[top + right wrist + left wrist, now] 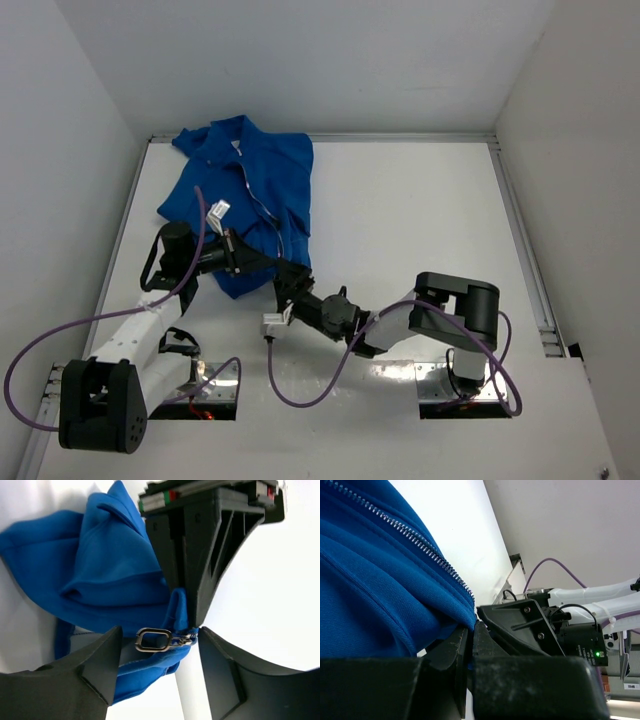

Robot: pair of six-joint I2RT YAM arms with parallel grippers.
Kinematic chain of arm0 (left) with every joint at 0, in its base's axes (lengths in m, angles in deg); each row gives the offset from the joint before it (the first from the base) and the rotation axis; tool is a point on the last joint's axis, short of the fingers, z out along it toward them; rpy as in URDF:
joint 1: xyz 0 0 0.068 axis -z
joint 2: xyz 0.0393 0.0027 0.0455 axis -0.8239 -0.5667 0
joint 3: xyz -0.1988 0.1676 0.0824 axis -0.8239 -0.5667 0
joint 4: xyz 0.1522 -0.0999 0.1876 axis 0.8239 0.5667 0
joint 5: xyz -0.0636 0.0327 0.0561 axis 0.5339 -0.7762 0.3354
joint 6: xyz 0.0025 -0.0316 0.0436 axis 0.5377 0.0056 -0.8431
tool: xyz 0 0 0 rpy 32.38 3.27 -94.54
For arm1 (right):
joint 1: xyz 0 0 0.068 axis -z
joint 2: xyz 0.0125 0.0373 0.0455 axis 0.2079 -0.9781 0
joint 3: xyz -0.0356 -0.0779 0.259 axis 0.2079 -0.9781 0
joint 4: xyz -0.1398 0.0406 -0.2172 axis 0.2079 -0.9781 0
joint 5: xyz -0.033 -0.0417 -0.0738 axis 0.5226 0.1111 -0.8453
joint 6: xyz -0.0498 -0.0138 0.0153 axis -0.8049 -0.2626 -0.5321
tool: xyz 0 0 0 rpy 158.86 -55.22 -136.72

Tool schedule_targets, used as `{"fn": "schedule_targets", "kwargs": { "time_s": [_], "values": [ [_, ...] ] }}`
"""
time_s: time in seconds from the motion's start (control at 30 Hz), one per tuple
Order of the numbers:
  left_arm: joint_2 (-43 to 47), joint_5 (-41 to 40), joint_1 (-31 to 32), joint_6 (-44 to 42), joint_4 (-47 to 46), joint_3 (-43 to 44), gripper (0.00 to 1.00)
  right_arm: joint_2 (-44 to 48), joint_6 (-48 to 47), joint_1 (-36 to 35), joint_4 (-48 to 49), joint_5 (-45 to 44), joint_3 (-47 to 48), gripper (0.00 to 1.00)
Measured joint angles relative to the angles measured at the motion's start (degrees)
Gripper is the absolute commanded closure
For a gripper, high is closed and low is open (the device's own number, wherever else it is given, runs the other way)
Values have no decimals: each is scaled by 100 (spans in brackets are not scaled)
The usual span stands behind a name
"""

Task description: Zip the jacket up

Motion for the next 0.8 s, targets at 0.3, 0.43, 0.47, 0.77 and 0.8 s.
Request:
{"fn": "schedule_targets", "kwargs": {
  "time_s": [0.3, 0.43, 0.47, 0.77, 0.8],
  "values": [
    [118, 2, 0, 72, -81, -118, 100, 50, -44, 107, -24, -68, -22, 50],
    [140, 0, 0, 98, -107, -149, 100, 282, -92, 101, -57, -70, -179, 54],
    [144, 0, 0, 103, -107, -153, 100, 339, -96, 96, -57, -68, -219, 55],
    [144, 13, 0, 120, -105, -157, 100, 811, -76, 22, -72, 33, -529, 68],
    [144, 17, 0, 122, -105, -157, 100, 817, -63, 20, -68, 57, -560, 68]
  ]
}}
